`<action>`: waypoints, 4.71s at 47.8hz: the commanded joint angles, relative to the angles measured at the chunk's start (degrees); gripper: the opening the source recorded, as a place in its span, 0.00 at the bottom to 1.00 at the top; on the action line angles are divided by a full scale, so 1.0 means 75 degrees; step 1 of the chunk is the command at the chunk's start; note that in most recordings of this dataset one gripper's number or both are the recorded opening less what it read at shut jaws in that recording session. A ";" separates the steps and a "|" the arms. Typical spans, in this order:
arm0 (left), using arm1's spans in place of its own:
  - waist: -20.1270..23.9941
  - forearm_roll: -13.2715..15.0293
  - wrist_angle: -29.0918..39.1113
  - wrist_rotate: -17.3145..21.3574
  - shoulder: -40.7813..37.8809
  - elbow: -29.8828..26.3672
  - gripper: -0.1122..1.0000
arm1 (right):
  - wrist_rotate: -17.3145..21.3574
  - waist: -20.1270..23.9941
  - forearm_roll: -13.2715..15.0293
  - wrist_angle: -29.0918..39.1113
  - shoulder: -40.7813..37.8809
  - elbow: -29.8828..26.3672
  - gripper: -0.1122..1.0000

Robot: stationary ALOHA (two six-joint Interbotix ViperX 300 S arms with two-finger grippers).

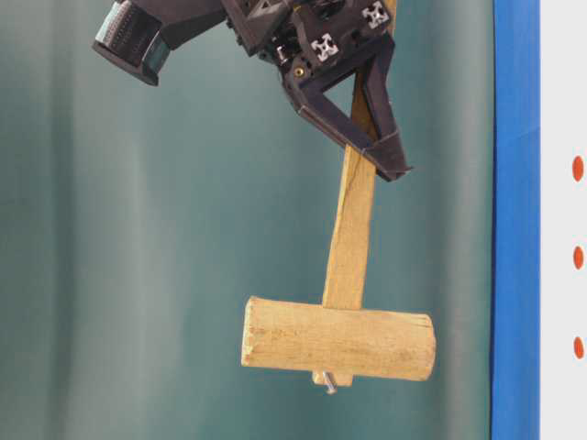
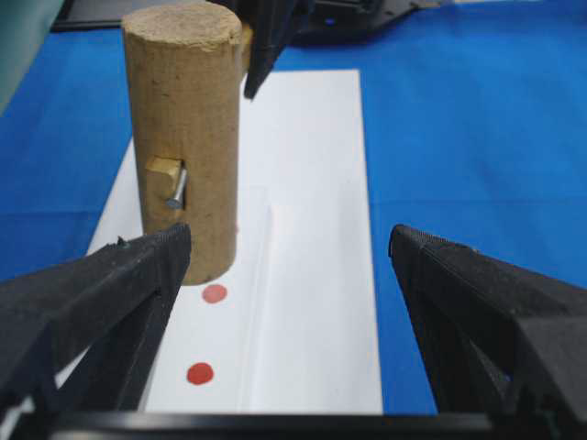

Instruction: Hit the mark with a hammer.

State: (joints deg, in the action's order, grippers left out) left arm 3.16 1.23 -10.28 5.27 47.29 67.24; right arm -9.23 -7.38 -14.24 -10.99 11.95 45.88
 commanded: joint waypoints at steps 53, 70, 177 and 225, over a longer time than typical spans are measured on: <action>0.0012 0.0012 -0.0047 -0.0023 0.0000 -0.0070 0.88 | -0.0035 -0.0129 -0.0340 0.0082 -0.1195 -0.0398 0.12; 0.0012 0.0012 -0.0047 -0.0023 0.0000 -0.0070 0.88 | -0.0070 -0.0141 -0.0305 0.0094 0.0973 0.0633 0.12; 0.0012 0.0012 -0.0047 -0.0035 0.0000 -0.0059 0.88 | 0.0047 -0.0434 -0.0234 0.0785 0.1043 0.2426 0.12; 0.0012 0.0012 -0.0082 -0.0035 -0.0035 -0.0082 0.88 | 0.0012 -0.0398 -0.0094 0.1066 0.2613 0.1723 0.12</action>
State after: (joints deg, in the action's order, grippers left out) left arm 3.16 1.32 -10.37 5.10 47.29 67.32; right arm -8.96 -10.46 -15.12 -2.37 32.34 61.52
